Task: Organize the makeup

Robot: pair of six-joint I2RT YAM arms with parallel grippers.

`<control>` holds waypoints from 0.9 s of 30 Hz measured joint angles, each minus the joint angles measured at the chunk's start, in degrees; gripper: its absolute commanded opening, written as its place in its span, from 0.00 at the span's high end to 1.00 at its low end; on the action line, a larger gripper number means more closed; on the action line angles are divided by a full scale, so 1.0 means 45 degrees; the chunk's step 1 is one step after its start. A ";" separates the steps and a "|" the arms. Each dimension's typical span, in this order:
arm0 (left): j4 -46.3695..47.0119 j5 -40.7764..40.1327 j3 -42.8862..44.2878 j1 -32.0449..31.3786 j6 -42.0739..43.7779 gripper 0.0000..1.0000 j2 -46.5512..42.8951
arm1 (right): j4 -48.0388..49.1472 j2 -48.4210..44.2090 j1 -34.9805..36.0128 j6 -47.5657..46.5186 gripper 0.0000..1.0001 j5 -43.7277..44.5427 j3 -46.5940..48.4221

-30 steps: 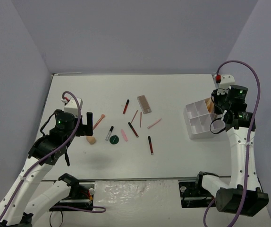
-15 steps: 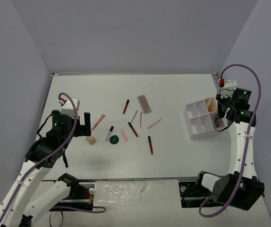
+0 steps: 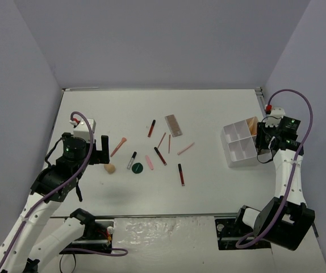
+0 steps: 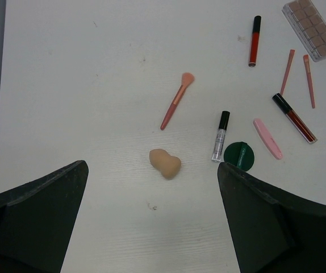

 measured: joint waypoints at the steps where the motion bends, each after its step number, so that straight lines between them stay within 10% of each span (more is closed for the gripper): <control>1: 0.0001 0.0004 -0.0013 0.0015 0.0000 0.03 0.0021 | 0.0093 -0.0007 0.0000 0.0079 0.37 0.0000 -0.0008; 17: 0.0177 0.0520 -0.0153 0.0111 -0.0037 0.03 0.0803 | 0.0459 -0.3348 0.1504 0.2824 0.05 0.0630 0.1413; 27: 0.0541 0.2154 0.1555 0.0022 -0.1916 0.03 0.5567 | 0.0386 -0.6465 0.3287 0.5313 0.00 0.0883 0.0621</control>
